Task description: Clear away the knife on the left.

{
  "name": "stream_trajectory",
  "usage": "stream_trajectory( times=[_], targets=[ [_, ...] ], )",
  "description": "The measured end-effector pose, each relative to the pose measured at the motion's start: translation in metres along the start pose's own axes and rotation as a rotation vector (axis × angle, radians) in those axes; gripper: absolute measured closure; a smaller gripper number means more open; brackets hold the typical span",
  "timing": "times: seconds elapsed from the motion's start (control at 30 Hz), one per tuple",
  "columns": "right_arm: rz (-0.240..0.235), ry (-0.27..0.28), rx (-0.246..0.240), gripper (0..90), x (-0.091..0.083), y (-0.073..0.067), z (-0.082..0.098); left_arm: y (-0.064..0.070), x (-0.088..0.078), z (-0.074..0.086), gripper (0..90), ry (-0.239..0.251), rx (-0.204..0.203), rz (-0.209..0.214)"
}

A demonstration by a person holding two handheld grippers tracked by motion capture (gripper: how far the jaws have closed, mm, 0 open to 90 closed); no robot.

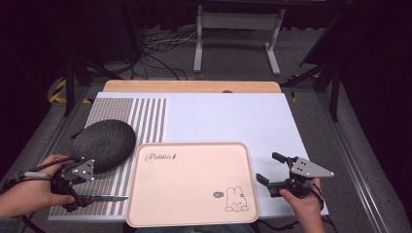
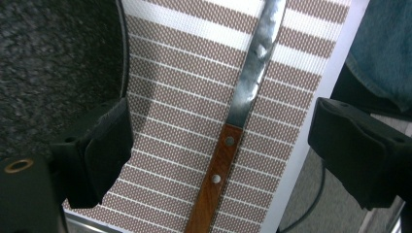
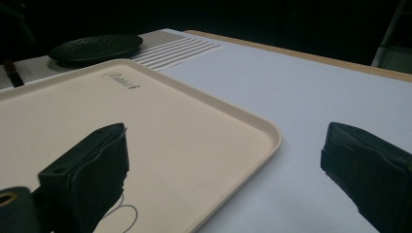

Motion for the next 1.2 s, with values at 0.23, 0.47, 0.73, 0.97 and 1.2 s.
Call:
stream_trajectory(
  times=[0.23,0.47,0.73,0.97,1.2],
  targets=[
    [-0.003,-0.001,-0.003,3.8,0.001,-0.001,0.0,0.001,0.008,0.004,17.9,-0.048,0.072,0.032],
    [-0.006,-0.002,-0.005,3.9,0.001,-0.001,0.001,0.001,0.014,0.01,31.2,-0.123,0.129,0.033],
    [-0.006,-0.011,-0.009,3.9,0.001,-0.002,0.002,-0.001,0.023,0.019,51.8,-0.217,0.169,0.023],
    [-0.007,-0.011,-0.007,3.9,0.002,-0.002,0.002,-0.001,0.028,0.021,71.2,-0.268,0.234,0.011],
    [-0.008,-0.011,-0.009,4.0,0.002,-0.002,0.002,0.002,0.031,0.019,77.3,-0.304,0.304,0.001]
  ],
)
Point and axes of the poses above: each handheld gripper's, and its own axes: x roughly forward along the jaws, z roughly out of its underside, y roughly to its right, the point moved 8 cm from there along x, roughly forward along the jaws, and after that the axes turned 5 degrees about -x, right-handed, at the moved point
